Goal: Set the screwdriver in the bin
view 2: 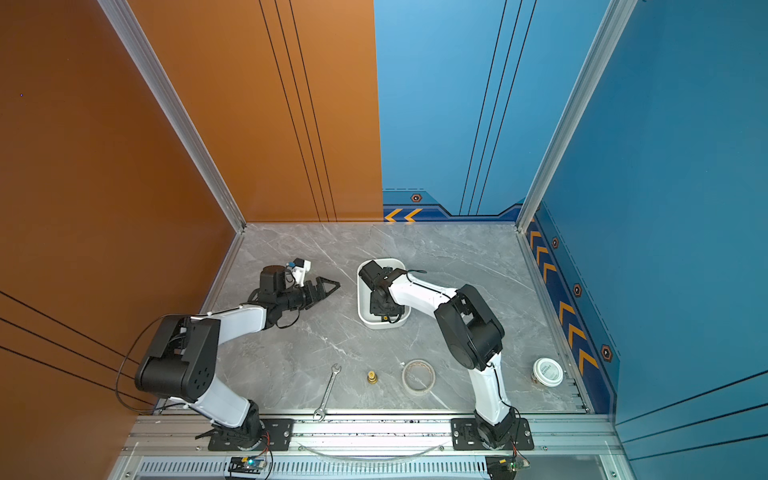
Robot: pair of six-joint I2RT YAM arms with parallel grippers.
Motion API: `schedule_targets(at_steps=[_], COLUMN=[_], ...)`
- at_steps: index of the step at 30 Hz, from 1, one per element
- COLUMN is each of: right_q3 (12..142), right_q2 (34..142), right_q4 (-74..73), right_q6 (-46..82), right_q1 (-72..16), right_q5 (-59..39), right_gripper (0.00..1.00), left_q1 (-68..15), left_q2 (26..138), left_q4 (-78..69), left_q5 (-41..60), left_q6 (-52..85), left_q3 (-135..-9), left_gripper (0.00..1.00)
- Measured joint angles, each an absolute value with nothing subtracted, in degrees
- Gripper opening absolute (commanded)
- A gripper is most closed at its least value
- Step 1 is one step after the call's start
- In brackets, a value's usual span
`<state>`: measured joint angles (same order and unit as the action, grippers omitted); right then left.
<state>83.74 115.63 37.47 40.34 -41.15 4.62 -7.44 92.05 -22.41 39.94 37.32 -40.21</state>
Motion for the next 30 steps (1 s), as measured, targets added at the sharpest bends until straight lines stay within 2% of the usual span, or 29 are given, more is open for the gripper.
schedule_targets(at_steps=[3,7,24,30], right_q3=[83.83,83.85,84.95,84.97], right_q2=[115.85,116.05,115.57,109.14], right_q4=[37.47,37.52,38.89,41.58], right_q6=[40.34,40.21,38.83,36.75], right_q1=[-41.1,-41.01,-40.86,-40.77], right_q5=[4.62,4.67,4.62,4.91], right_gripper=[0.3,0.42,0.53,0.56], left_q1=[-7.35,-7.09,-6.46,-5.23], left_q2=[92.18,92.27,92.31,92.25], left_q4=[-22.41,-22.44,-22.41,-21.47], left_q5=[39.97,39.97,40.01,40.14], left_q6=[37.32,37.32,37.32,36.64], left_q3=[-40.21,-40.21,-40.21,-40.21], left_gripper=[0.98,0.98,0.98,0.98])
